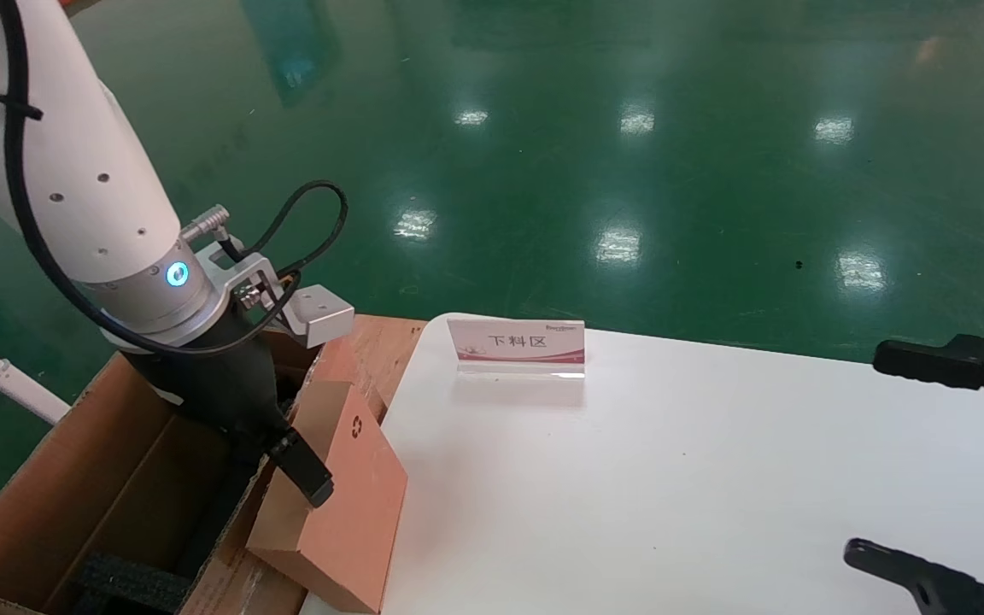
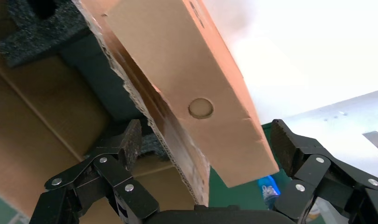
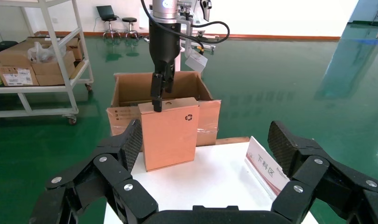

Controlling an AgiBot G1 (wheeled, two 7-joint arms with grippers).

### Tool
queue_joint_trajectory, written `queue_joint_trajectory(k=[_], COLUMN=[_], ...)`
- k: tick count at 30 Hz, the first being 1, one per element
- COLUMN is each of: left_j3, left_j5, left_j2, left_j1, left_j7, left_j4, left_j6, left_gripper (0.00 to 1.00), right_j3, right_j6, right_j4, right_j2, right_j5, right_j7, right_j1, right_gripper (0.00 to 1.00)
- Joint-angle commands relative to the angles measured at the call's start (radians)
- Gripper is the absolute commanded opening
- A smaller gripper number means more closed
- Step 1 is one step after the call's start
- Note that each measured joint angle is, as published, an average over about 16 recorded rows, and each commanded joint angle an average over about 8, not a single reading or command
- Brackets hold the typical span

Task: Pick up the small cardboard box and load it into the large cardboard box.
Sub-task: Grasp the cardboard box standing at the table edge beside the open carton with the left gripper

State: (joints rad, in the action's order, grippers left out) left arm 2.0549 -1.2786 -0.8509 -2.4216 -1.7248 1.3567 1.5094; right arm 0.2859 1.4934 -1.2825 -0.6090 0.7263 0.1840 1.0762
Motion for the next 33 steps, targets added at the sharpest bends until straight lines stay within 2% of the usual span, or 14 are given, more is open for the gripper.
queue_joint_trajectory(k=[1,33], left_j3=[-0.001,0.027], left_j5=[0.009,0.050], left_j2=[0.006,-0.018], left_j1=[-0.002,-0.022], left_j7=[0.005,0.014], left_j4=[0.001,-0.026], left_j6=[-0.003,0.010], left_gripper=[1.00,1.00], right_j3=[0.000,0.001], right_j6=[0.000,-0.001], right_j4=[0.000,0.001], right_j2=[0.000,0.000], right_j5=[0.000,-0.001], right_j7=[0.000,-0.001], right_j1=[0.000,0.000], right_gripper=[1.00,1.00])
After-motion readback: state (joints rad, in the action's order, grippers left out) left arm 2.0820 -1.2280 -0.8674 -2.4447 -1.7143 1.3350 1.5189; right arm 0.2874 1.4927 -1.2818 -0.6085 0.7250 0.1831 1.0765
